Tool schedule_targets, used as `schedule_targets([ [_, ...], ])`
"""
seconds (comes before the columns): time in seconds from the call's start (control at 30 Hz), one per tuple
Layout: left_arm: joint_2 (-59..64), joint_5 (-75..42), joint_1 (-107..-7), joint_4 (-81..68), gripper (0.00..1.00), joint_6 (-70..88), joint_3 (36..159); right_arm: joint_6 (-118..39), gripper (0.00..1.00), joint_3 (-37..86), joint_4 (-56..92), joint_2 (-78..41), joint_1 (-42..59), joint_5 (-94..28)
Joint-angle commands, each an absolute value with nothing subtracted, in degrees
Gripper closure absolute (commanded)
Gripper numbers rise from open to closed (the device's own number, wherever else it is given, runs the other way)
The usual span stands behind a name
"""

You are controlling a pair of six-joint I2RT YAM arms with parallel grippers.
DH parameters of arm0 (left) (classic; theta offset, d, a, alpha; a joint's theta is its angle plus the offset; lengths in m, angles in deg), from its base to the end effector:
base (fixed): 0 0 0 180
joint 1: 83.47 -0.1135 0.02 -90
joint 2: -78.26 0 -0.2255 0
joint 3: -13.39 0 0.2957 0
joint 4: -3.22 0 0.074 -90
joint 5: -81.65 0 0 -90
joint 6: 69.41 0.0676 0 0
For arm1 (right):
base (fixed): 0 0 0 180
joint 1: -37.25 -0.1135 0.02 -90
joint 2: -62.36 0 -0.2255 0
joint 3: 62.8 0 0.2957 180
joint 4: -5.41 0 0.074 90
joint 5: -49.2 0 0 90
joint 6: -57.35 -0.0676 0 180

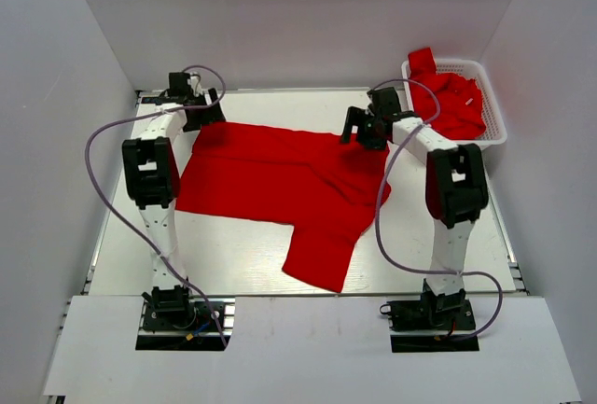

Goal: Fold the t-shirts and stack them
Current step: Fold the flattened tshirt in 1/3 of the way

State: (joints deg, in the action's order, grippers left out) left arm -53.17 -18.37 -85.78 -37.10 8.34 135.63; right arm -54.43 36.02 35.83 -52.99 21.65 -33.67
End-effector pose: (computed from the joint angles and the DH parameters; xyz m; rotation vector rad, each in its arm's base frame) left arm 0.5524 0.0105 0.1284 -0.2307 2.4274 -0.2907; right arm 0.4758 0.1416 0.1301 0.0714 2.4300 0.4506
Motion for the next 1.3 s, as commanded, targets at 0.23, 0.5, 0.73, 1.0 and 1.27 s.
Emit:
schedule_targets([
  [0.23,-58.6,-20.1,-85.3,-36.5,0.0,8.4,137.6,-55.5,0.1,46.0,33.7,-65.3,23.7,-35.6],
  [0.5,-63.5,-19.5,-85.3,-37.0,0.0,4.0,140.6,-57.3,0.1,57.5,36.5,-77.5,26.7,-32.5],
  [0.73,-68.0,-19.0,-85.3,-33.5,0.0,-4.7,146.7,-57.1,0.1,72.9,32.8,-86.8,29.2,-26.6],
  [1.0,-70.4,-17.8,-85.3,-27.5,0.0,-9.9,150.0,-58.9,0.1,79.1,18.4,-92.3,30.7,-21.9],
  [1.27,-66.2,-18.0,-85.3,-30.1,0.0,-8.6,156.4,-50.7,0.1,76.4,21.1,-82.3,30.3,-22.7],
])
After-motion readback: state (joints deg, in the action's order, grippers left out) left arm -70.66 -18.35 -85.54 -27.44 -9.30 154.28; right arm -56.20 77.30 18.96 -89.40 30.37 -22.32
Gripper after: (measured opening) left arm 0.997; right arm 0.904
